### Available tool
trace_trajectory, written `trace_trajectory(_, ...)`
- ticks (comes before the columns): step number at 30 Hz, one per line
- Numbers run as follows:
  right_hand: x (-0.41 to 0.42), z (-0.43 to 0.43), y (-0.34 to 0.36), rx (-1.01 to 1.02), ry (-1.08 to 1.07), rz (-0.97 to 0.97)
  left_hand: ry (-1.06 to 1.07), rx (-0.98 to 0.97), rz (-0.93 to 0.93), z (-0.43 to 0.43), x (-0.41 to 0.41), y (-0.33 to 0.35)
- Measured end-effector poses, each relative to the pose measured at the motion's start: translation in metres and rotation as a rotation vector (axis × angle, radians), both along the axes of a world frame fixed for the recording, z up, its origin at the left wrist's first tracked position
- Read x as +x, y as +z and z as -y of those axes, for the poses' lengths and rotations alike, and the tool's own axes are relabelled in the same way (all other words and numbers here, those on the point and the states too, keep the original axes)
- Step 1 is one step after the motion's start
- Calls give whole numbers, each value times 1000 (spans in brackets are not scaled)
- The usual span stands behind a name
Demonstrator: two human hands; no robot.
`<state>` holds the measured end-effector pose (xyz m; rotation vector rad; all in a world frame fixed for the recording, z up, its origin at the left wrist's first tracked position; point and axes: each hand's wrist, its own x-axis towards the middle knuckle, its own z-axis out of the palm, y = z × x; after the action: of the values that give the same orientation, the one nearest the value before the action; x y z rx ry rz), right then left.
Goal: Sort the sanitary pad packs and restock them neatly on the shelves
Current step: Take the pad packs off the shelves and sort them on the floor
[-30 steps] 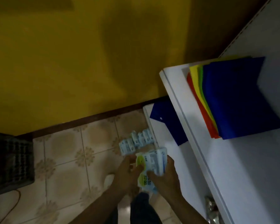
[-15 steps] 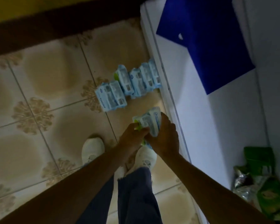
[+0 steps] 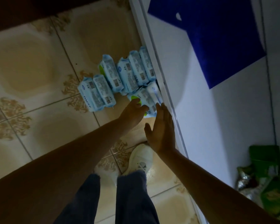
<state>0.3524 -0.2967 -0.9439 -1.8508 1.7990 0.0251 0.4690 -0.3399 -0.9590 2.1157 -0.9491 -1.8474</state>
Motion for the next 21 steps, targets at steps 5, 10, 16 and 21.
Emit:
trace_trajectory(5, -11, 4, 81, -115, 169, -192, -479, -454, 307, -9, 50, 97)
trace_trajectory(10, 16, 54, 210, -393, 289, -58, -647, -1027, 501, 14, 83, 223)
trace_trajectory(16, 54, 86, 379, -703, 338, 44, -629, -1327, 638, 31, 113, 379)
trace_trajectory(21, 77, 68, 514, -821, 356, 9, -596, -1388, 701, 15, 133, 507)
